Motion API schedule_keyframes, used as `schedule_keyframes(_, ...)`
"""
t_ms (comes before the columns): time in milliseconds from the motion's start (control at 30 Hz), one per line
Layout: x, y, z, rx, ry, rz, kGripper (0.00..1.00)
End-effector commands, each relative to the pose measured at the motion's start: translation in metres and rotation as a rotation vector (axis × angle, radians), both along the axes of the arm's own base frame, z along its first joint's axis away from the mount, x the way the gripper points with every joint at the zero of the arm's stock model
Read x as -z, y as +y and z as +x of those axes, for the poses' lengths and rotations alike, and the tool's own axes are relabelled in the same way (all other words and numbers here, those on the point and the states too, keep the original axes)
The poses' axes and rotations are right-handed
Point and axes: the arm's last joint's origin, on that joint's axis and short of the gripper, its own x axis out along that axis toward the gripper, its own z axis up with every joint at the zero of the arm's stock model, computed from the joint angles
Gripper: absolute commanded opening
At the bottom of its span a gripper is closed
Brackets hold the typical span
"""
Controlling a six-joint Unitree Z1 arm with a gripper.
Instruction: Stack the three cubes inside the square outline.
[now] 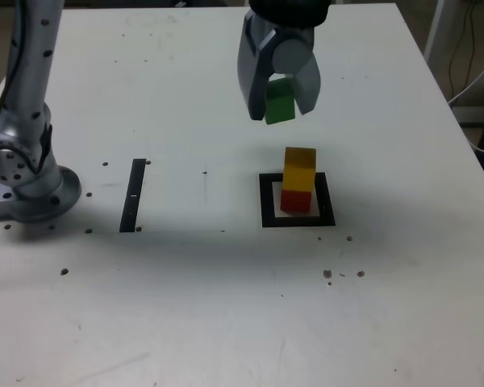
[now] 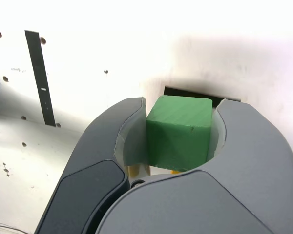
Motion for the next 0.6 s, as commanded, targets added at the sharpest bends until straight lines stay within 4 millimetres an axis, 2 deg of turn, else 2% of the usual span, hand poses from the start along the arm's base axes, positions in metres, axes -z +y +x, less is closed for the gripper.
schedule_keyframes(0,-0.003,-0.008,0.003,0.02,-0.003,-0.001,0.31)
schedule_keyframes(233,-0.009,-0.03,0.013,0.098,-0.001,-0.005,0.31)
schedule_keyframes(567,-0.004,-0.051,0.024,0.178,0.018,-0.013,0.31)
